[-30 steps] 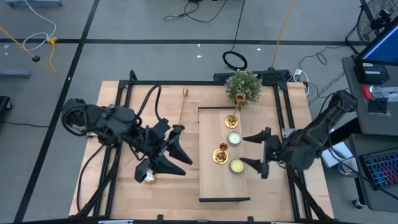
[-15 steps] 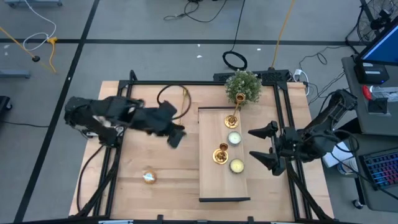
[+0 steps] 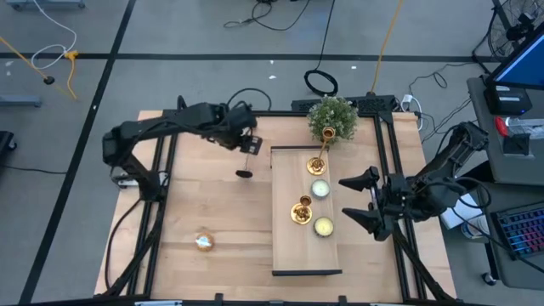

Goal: Pick & Place candle stick holders
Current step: Put the gold candle holder on the shelf

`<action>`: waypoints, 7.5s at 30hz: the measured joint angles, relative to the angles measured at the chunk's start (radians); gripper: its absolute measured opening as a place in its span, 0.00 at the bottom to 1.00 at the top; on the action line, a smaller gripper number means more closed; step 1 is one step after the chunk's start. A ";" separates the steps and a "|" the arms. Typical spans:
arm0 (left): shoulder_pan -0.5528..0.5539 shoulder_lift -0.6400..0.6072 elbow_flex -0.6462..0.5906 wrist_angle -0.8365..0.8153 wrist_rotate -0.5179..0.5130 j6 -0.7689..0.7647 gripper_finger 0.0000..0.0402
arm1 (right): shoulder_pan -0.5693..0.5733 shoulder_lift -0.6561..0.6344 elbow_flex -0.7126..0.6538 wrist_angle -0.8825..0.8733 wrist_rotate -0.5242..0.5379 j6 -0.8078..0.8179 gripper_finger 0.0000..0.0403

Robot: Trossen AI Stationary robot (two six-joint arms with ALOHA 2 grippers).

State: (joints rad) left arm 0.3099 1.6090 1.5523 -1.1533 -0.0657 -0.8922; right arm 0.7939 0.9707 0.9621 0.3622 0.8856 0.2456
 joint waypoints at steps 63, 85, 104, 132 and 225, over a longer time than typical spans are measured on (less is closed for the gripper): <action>0.200 0.268 -0.426 0.729 0.050 0.113 0.37 | -0.016 0.000 0.000 0.031 0.000 0.020 0.98; 0.072 -0.325 -0.364 0.628 -0.274 0.210 0.04 | -0.016 0.000 0.000 0.031 0.005 0.023 0.98; -0.924 -0.256 -0.364 1.614 -0.959 0.823 0.04 | -0.016 0.000 0.000 0.029 0.004 0.026 0.98; -0.818 0.193 -0.365 2.026 -0.010 1.089 0.04 | -0.014 0.000 0.000 0.029 0.000 0.057 0.98; -0.760 0.318 -0.532 2.374 -0.031 0.694 0.14 | 0.000 0.000 0.000 0.014 0.002 0.061 0.98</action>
State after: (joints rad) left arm -0.4503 1.9270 1.0205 1.2210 -0.0972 -0.1986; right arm 0.7940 0.9710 0.9619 0.3767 0.8879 0.3061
